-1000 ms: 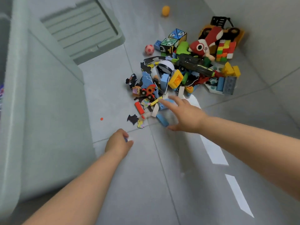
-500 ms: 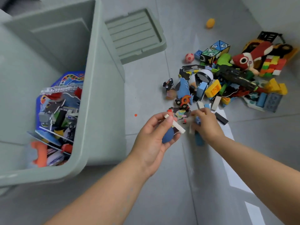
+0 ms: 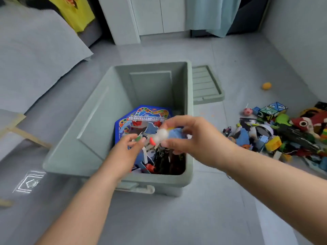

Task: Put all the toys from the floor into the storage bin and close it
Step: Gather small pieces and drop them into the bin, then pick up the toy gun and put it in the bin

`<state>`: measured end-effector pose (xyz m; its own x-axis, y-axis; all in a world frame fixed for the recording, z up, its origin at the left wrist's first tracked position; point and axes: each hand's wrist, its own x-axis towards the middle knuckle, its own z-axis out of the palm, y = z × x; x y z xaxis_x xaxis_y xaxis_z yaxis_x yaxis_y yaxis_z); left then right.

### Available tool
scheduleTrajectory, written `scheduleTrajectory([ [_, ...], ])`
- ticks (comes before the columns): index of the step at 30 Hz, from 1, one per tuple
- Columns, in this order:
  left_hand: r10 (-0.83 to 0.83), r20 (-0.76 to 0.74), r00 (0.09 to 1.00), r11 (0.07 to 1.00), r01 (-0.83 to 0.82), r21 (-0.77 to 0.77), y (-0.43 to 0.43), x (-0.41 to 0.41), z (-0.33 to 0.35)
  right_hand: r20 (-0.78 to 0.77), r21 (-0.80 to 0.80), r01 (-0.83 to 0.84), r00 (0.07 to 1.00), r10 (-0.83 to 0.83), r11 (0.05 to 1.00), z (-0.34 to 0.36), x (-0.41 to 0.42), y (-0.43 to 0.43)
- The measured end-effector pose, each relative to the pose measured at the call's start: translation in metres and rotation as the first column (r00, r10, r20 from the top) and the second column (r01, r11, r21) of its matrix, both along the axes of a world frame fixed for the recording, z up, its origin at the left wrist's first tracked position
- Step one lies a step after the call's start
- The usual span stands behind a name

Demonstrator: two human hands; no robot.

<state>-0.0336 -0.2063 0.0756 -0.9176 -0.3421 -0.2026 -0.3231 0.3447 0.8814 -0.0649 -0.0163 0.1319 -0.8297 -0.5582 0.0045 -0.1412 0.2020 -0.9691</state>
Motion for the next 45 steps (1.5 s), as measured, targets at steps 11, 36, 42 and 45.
scheduleTrajectory([
  [11,-0.074,-0.292,0.954,0.814,0.227,0.535,0.042,0.036,0.046,0.036,0.423,-0.009,0.999,-0.006,0.906,-0.004,0.011,0.026],
  [36,-0.325,0.261,0.909,0.688,0.037,0.725,0.376,-0.103,-0.129,-0.147,0.806,0.391,0.86,-0.489,0.445,-0.231,-0.15,0.375],
  [42,-0.316,0.291,0.903,0.618,-0.037,0.785,0.417,-0.135,-0.143,-0.179,0.484,0.698,0.669,-0.722,0.527,-0.232,-0.107,0.374],
  [45,-0.312,0.274,0.909,0.51,-0.083,0.856,0.437,-0.142,-0.147,-0.104,0.315,0.737,0.653,-0.75,0.598,-0.232,-0.073,0.368],
])
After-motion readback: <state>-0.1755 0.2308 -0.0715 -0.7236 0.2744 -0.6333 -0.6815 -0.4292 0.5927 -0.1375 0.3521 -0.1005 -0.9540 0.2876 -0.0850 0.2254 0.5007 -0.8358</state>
